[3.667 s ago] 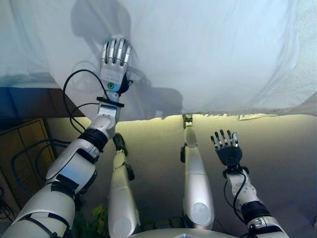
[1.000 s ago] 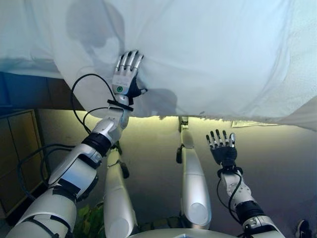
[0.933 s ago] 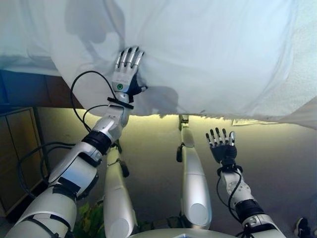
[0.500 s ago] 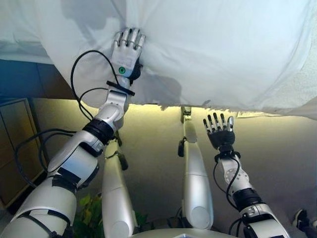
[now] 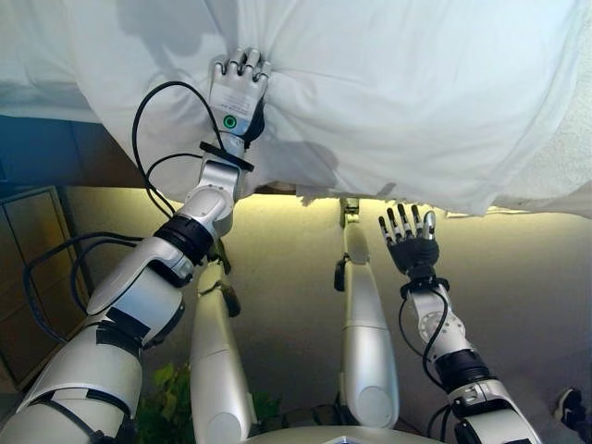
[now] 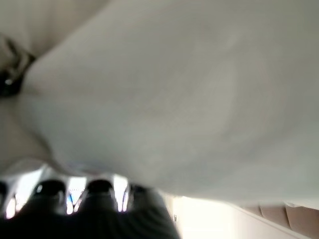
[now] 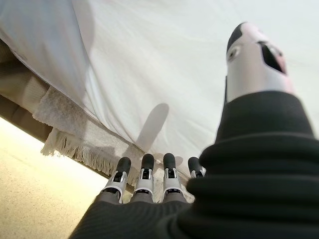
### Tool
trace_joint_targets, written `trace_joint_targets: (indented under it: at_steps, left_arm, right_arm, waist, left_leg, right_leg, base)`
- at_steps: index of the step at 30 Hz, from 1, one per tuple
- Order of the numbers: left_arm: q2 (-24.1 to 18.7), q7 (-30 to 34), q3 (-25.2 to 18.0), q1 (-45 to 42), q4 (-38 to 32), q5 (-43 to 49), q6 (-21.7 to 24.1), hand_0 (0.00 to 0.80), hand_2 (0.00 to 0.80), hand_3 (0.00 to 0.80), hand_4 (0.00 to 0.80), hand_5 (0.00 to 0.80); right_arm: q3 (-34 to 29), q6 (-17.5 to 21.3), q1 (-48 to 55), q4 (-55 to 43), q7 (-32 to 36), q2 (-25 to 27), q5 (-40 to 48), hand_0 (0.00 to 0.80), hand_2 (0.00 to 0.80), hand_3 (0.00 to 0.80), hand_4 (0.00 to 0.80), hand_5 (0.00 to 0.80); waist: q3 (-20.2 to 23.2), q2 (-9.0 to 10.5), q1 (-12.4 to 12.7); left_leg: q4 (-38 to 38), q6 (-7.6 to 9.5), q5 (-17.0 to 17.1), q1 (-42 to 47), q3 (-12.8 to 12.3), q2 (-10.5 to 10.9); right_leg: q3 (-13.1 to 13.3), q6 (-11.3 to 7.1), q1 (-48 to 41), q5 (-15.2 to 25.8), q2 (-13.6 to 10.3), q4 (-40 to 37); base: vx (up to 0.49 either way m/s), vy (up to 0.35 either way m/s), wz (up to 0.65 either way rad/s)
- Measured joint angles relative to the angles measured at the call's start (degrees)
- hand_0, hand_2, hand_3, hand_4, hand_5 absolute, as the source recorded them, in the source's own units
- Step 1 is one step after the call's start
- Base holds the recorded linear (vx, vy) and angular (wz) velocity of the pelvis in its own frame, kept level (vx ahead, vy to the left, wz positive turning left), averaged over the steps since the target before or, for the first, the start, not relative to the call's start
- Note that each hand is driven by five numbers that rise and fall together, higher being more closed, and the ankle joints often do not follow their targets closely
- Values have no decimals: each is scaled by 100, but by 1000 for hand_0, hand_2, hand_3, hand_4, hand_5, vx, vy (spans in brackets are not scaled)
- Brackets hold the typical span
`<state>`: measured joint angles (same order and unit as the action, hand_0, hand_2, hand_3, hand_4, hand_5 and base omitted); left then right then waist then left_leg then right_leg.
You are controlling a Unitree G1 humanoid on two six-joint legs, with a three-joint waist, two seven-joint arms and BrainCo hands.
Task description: Make the bed neatly
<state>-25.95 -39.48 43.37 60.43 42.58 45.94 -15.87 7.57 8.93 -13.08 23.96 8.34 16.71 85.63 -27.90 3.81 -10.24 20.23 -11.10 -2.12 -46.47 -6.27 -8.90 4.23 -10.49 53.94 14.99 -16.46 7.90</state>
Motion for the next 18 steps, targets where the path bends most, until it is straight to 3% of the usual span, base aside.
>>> trace_joint_targets:
  at_steps: [11,18]
  left_arm:
    - [-13,-82,-650,-1295,161,-745,830,800,800,800,800,800]
    - [-331,-134,-870,-1935,180,-739,1168,800,800,800,800,800]
  right_arm:
    - [-89,-1,635,413,570,70,-2,0,0,0,0,0]
    - [-255,-29,920,596,786,462,-2,0,0,0,0,0]
  waist:
    - [-37,-153,2]
    - [-77,-357,-1]
  left_leg:
    - [-368,-3,2,1503,25,-6]
    - [-679,-30,17,2362,9,3]
  right_leg:
    - [-170,-18,-1407,-196,-30,-27]
    - [-405,-2,-2276,-181,-86,-276]
  base:
    - [27,13,-3]
    - [58,66,-2]
